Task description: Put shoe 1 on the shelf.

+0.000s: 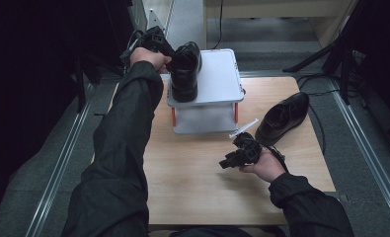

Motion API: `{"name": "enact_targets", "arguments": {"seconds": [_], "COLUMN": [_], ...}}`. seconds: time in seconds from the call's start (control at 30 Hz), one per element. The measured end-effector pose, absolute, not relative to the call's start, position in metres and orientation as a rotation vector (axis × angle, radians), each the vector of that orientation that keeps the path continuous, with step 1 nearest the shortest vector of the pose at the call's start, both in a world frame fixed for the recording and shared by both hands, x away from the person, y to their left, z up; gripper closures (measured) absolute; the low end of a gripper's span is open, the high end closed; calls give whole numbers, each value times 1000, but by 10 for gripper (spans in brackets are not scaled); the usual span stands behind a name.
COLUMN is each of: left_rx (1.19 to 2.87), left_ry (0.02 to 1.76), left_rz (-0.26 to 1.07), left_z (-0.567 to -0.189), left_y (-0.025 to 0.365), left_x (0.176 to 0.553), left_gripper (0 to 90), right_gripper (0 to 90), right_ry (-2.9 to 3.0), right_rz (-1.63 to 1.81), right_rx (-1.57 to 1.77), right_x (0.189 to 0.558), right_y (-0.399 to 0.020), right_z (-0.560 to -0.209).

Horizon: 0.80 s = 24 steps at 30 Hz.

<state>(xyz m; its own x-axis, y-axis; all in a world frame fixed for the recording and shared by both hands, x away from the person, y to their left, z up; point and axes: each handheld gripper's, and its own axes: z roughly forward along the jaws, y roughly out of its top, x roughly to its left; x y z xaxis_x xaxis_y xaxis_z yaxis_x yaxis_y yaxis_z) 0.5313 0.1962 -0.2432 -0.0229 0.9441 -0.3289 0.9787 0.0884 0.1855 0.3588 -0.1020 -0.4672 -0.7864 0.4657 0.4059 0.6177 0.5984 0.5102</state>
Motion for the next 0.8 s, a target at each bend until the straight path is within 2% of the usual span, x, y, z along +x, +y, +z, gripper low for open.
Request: {"name": "enact_targets", "arguments": {"seconds": [0.23,0.33,0.8], "left_rx": [1910,1916,1923], "left_ry": [1984,1969,1871], "left_rz": [-147,-149,-164], "left_z": [-251,-251,-230], "left_y": [197,197,217], "left_x": [527,525,505], "left_gripper": [725,671,576], "right_gripper": [529,529,528], "right_ry": [-2604,-2604,-2588], "right_rz": [-963,-960,-1008], "right_rx": [-886,-888,-899], "right_x": [359,360,362], "right_y": [-101,-100,-103], "right_z": [-467,-467,-466]}}
